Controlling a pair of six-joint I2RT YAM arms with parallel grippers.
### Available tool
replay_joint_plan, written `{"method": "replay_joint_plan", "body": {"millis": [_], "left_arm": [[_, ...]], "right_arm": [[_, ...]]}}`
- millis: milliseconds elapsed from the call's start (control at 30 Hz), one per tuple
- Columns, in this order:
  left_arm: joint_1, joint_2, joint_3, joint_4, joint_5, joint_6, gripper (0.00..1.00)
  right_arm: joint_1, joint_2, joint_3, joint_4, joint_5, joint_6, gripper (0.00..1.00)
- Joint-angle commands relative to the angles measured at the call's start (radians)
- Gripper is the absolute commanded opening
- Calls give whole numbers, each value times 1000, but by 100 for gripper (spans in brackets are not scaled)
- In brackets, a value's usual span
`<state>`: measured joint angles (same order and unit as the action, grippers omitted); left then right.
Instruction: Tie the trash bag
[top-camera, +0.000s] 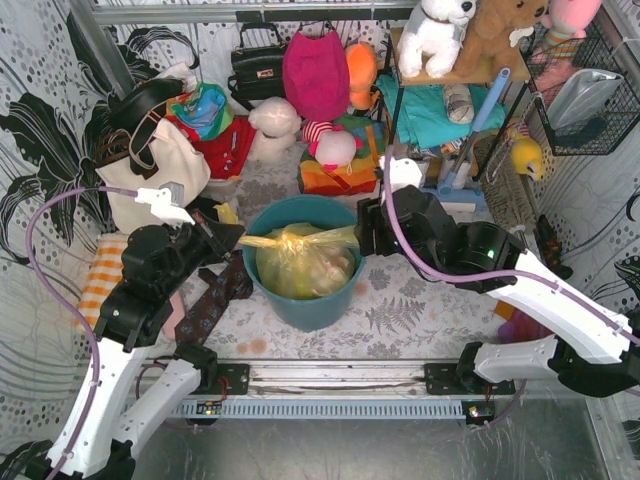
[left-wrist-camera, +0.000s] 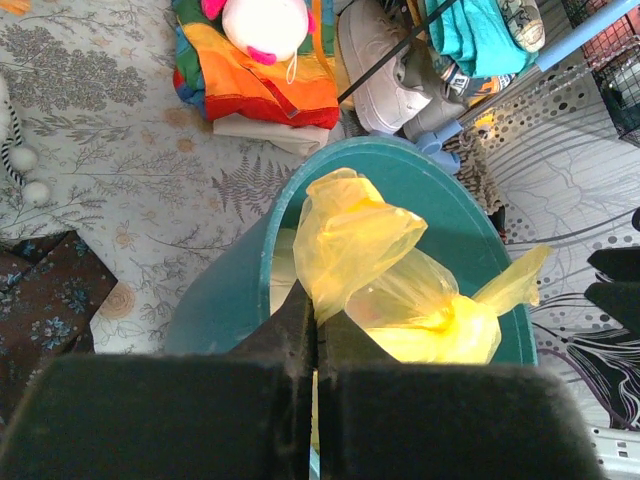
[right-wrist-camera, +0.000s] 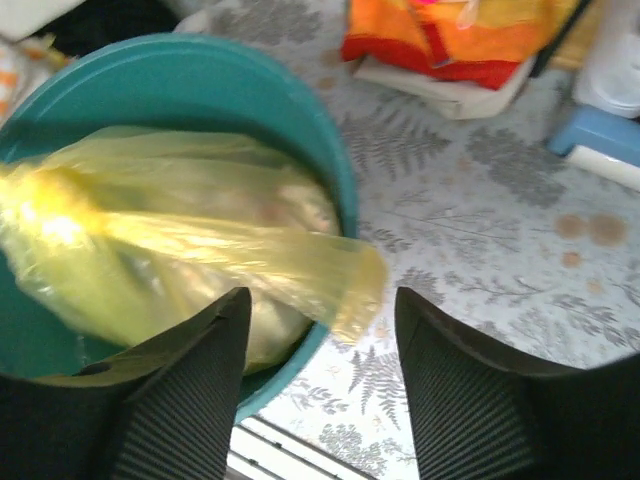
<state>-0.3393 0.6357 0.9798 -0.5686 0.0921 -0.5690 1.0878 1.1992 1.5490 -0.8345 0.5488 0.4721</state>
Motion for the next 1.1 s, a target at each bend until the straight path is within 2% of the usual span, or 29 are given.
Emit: {"method": "replay_joint_plan", "body": {"millis": [0, 167, 233, 533, 700, 800, 967, 1067], "left_arm": [[3, 0, 0, 72, 26, -8, 0], [4, 2, 2, 74, 31, -9, 0], [5, 4, 3, 75, 32, -9, 0], [3, 9, 4, 81, 35, -12, 0], [5, 14, 3, 87, 39, -14, 0], [4, 17, 5, 90, 40, -14, 0], [4, 22, 5, 93, 42, -12, 0], [5, 23, 9, 91, 43, -8, 0]], "right_arm": [[0, 66, 43, 38, -228, -106, 63], [0, 166, 139, -58, -259, -184, 81], [0, 198, 170, -94, -239, -211, 85], [0, 307, 245, -201, -43, -263, 85], [-1, 348, 267, -200, -3, -283, 84], [-1, 363, 282, -192, 3, -291, 77], [-1, 366, 281, -163, -14, -306, 47], [-1, 370, 283, -162, -20, -304, 33]]}}
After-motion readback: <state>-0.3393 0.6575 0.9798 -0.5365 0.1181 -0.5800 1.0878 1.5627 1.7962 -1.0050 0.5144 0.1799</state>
